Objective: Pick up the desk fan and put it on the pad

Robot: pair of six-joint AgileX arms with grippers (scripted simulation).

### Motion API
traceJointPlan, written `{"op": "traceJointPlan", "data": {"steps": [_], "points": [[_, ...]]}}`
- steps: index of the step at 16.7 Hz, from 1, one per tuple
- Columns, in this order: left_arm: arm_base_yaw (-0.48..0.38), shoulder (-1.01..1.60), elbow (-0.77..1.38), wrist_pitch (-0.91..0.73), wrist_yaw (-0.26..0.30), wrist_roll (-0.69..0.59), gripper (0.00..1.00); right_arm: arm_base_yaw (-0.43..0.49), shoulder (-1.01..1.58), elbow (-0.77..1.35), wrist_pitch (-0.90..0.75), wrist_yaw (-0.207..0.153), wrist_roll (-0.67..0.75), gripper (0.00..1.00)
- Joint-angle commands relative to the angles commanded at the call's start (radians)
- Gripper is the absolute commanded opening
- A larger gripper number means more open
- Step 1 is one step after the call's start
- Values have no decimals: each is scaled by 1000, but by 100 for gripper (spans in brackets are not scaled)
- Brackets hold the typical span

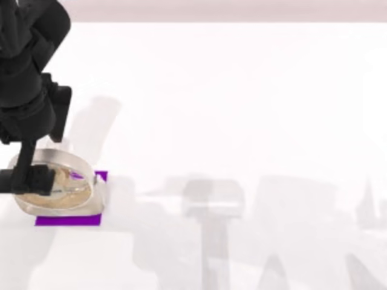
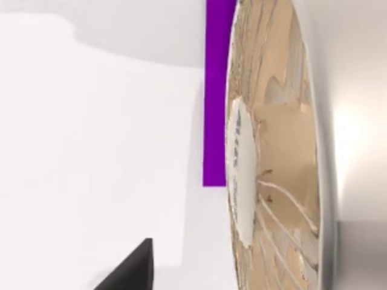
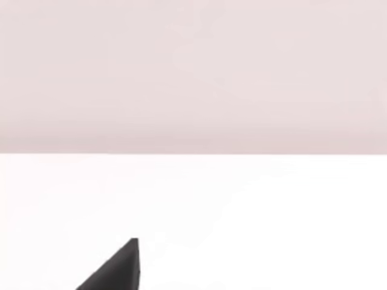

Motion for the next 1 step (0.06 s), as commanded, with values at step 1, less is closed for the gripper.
{"op": "traceJointPlan", "data": {"steps": [1], "points": [[0, 0, 0, 0, 0, 0, 100, 0, 0, 0, 0, 0, 0, 100]]}}
